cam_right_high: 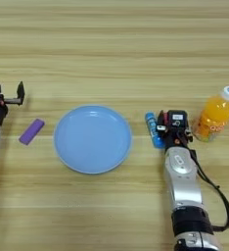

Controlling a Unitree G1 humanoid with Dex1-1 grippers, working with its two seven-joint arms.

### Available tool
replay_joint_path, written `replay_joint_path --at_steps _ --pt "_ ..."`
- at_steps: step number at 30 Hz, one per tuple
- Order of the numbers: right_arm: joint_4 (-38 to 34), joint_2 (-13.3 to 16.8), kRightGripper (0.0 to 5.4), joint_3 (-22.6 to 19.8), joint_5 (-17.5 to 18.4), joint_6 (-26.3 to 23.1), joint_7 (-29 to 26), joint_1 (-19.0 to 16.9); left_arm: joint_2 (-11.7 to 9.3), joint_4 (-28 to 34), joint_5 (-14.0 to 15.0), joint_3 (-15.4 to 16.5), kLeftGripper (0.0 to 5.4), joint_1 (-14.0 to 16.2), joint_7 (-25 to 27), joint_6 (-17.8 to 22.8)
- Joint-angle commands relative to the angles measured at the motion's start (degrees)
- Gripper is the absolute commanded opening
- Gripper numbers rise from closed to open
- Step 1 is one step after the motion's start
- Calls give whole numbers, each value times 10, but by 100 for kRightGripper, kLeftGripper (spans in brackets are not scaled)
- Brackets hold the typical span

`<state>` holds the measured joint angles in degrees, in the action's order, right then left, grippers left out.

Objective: Move the objects on the table

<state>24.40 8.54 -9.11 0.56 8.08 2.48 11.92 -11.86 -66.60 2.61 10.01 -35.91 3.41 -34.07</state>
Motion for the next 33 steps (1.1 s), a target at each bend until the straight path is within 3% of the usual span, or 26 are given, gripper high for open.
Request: replay_joint_path --at_steps 1,6,7,24,33 --pt "12 -2 224 0 6 -10 -6 3 -2 -4 -1 2 540 -12 0 3" --pt "13 -2 224 0 7 -11 -5 4 -3 -4 -1 2 540 -13 0 3" --pt "13 -2 252 0 7 -11 -4 4 -3 -4 -1 2 540 -13 0 3" --pt "7 -1 430 2 -7 13 14 4 -3 -6 -1 2 540 -14 1 4" --pt "-13 -7 538 12 -4 57 -1 1 -2 -7 -2 2 540 -15 0 4"
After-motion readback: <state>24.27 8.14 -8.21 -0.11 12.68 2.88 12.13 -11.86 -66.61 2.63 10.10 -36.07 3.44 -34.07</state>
